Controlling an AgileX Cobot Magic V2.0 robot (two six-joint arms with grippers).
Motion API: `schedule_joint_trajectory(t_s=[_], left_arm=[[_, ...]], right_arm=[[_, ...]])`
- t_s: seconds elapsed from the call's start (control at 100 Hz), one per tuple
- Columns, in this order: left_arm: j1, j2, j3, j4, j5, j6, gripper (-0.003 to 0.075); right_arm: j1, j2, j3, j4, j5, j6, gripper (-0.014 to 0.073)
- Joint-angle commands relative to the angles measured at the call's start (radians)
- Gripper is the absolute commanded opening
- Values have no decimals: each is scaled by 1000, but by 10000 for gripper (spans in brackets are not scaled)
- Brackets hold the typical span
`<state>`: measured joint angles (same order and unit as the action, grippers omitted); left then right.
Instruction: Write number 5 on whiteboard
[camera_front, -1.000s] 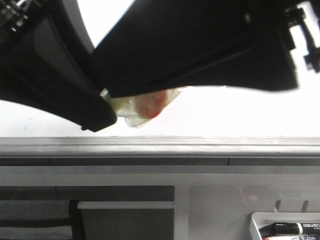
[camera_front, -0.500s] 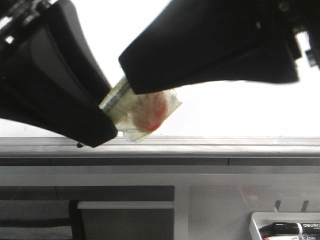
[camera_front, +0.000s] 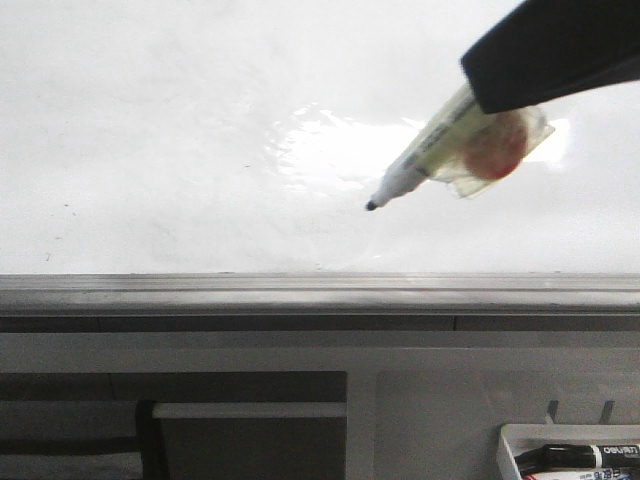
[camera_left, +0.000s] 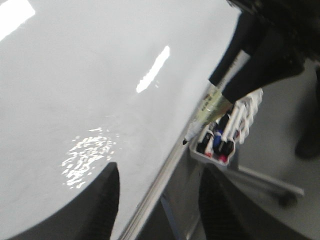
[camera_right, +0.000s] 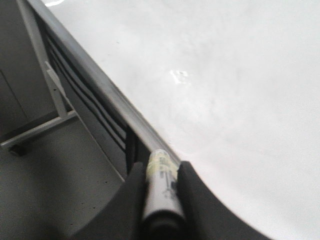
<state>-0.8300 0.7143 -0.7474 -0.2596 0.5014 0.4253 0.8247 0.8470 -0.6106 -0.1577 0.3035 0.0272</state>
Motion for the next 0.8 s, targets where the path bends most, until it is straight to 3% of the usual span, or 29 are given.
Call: schedule_joint_trajectory(t_s=[0.0, 0.19, 0.46, 0.6, 0.79], left_arm=[[39, -148, 44, -10, -155, -151, 227], [109, -360, 207, -14, -271, -209, -20], [142, -422, 283, -88, -293, -209, -20], [142, -422, 283, -97, -303, -209, -20], [142, -422, 283, -111, -303, -209, -20]], right_arm=[[-39, -23, -29, -35, -70, -4, -41], [-45, 29, -34, -110, -215, -4, -41], [-49, 177, -190, -124, -197, -4, -41], [-72, 251, -282, -137, -112, -4, -41], [-101, 291, -314, -151, -110, -4, -41]])
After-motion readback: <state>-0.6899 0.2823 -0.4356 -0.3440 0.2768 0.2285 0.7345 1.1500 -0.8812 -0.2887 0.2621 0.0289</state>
